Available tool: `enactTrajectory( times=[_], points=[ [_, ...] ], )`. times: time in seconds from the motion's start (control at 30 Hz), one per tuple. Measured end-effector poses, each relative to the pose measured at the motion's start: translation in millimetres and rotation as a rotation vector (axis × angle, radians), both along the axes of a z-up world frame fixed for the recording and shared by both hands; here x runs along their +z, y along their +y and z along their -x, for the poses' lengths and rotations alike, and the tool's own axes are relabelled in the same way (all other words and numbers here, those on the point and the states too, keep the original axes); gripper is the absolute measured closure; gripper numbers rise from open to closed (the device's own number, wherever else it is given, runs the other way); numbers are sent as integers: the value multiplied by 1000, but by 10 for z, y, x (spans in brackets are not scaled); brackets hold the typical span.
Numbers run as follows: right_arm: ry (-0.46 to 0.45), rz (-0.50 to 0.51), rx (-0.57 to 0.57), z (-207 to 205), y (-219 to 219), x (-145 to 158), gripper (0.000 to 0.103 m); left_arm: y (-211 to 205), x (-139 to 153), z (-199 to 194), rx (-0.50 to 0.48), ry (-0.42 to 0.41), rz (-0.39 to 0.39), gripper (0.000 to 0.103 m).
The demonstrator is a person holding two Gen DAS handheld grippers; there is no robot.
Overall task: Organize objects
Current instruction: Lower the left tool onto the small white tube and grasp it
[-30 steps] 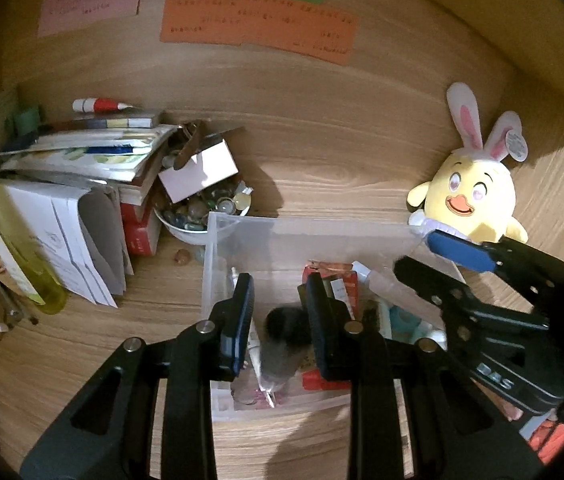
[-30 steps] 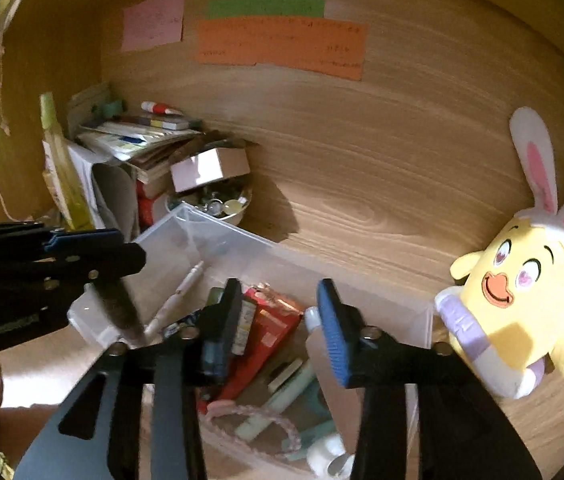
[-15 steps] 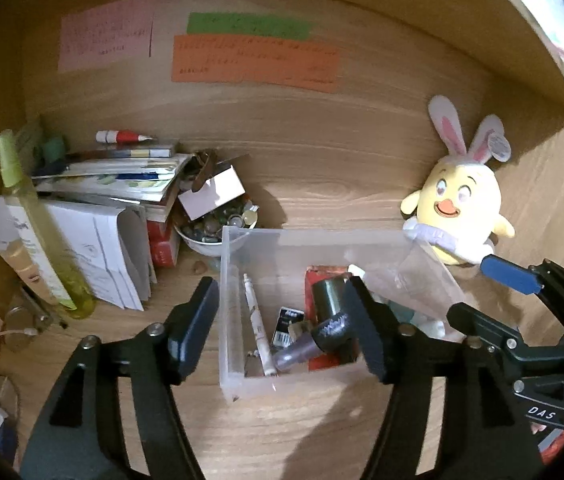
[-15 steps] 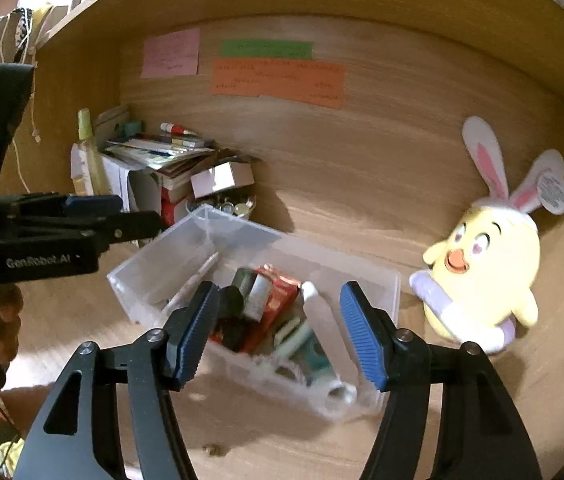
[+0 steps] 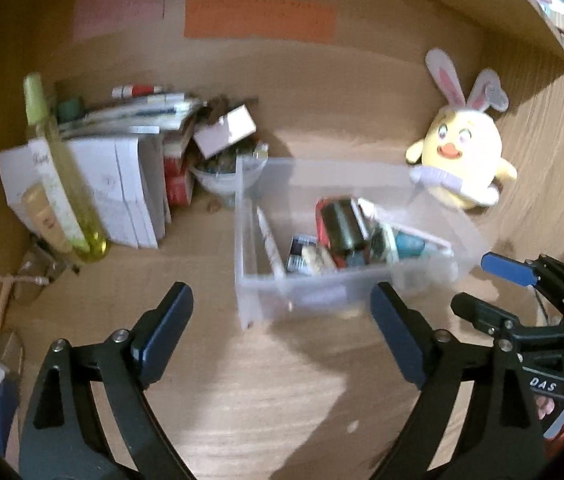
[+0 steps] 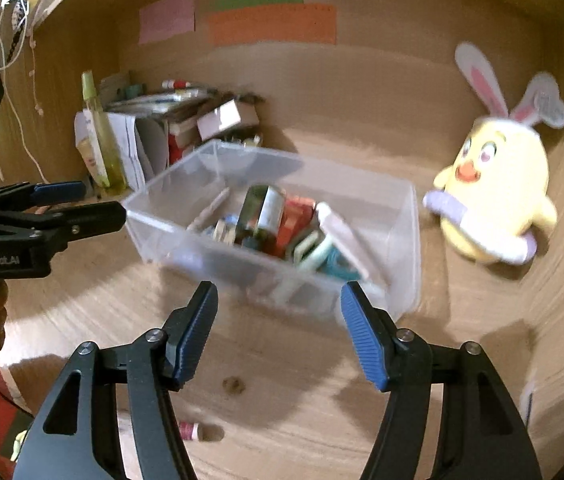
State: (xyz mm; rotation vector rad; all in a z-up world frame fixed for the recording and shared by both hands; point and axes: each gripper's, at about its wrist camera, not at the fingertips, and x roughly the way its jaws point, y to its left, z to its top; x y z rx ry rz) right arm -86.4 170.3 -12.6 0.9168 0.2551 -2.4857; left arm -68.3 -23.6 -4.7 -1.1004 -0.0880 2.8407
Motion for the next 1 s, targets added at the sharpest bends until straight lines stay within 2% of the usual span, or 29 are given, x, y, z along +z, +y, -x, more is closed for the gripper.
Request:
enactTrajectory(
  times=[0.33,0.47,0.57,0.63,0.67,0.77,0.9,1.0],
  points=[
    [-155,7,30,-67,-73,-459,44,-23,-415,-156,-11,-129,-36,12],
    [-189,-7,51,-92,-99,-570,56,-8,-509,-216,-20,-165,-39,12],
    [-210,-19,71,-88,-129,-634,73,15,-531,-260,-26,-169,-26,12],
    [-194,-46,75,-109,-163,-657,80,14,-519,-293,-26,-157,-27,12],
    [-188,-50,82,-118,-172,-657,89,14,-517,-298,-30,-157,-33,12],
    [-186,-44,73,-116,-146,-650,90,51,-521,-330,-61,-165,-54,12],
    [-178,-9,34,-90,-31,-590,90,226,-567,-382,-159,-193,-81,12],
    [-167,25,-12,-76,104,-515,90,398,-614,-437,-220,-205,-58,12]
  ],
)
